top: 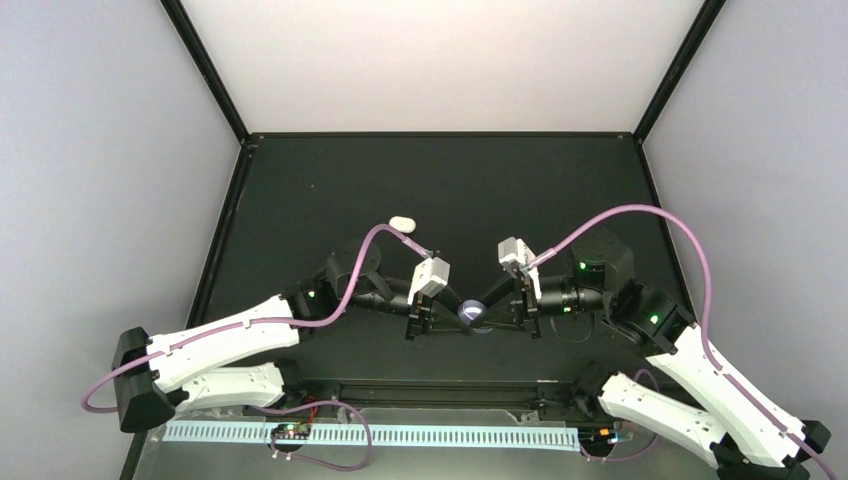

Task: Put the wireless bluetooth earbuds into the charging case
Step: Pick up the charging case at the center of the board.

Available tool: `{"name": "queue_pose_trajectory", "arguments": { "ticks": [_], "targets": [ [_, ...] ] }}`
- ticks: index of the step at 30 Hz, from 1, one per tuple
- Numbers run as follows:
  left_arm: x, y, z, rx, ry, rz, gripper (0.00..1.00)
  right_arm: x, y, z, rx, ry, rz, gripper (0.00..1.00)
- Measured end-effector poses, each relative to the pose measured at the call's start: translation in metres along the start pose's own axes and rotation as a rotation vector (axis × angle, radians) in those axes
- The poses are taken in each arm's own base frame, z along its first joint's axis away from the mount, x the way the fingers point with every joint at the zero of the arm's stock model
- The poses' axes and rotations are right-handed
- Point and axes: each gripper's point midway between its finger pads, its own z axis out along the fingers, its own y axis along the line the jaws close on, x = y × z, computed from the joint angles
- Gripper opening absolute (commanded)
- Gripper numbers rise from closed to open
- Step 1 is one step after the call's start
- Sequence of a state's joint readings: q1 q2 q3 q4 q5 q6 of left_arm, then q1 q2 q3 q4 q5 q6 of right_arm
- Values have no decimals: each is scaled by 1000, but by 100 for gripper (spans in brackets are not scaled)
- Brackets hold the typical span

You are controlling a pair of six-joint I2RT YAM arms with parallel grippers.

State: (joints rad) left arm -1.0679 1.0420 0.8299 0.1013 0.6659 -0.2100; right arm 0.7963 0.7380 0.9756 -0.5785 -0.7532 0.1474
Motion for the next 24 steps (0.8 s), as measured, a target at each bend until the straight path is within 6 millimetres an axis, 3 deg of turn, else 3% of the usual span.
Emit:
{"name": "queue_pose_trajectory", "arguments": {
  "ticks": [10,17,21,24],
  "targets": [
    [-1,0,0,1,-3,2,2,-3,-1,-1,11,-14,8,33],
    [-1,0,0,-1,-4,1,1,-4,0,-2,13,-19,7,27],
    [-1,0,0,-2,-5,-4,1,-5,0,-3,15,-23,3,20],
    [-2,0,0,-1,-8,-6,10,-5,0,-3,15,-25,4,16]
  ]
}}
